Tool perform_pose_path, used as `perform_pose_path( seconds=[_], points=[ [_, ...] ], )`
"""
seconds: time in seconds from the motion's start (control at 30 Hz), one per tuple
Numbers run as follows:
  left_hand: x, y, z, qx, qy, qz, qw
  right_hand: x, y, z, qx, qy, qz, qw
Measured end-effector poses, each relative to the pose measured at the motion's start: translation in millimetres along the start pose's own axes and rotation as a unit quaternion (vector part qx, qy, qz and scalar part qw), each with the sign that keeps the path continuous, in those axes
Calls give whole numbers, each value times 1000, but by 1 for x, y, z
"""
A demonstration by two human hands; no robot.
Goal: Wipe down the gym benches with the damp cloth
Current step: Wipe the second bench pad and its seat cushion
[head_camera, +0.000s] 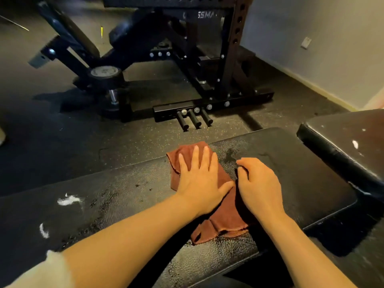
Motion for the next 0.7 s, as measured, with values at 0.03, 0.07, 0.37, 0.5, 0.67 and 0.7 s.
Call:
perform_pose_path(
  seconds=[0.03,0.07,0.37,0.5,0.67,0.7],
  points=[
    [-6,-3,2,11,2,-8,1000,0,-4,4,-2,5,15,1000],
    [-12,-3,5,24,-2,-18,1000,-1,-6,7,2,13,26,1000],
    [-7,6,-28,19,-76,-53,996,-11,-4,0,-38,-40,129,990],
    [-3,3,-19,40,-114,-58,991,-13,0,1,-57,-66,115,989],
    [-29,10,4,43,-149,-44,987,-12,-5,15,-74,-52,87,992],
    [-37,13,0,50,-134,-38,989,-12,-8,18,-69,-30,83,994]
  ],
)
Point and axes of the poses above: each hand's wrist, its own z-axis away from the middle knuckle, its own y-axis out of the back of the hand, x = y × z, the point moved 9 cm from there along -z, towards the middle knuckle, and after that the axes turned 5 degrees about z, right-handed, at the moved point
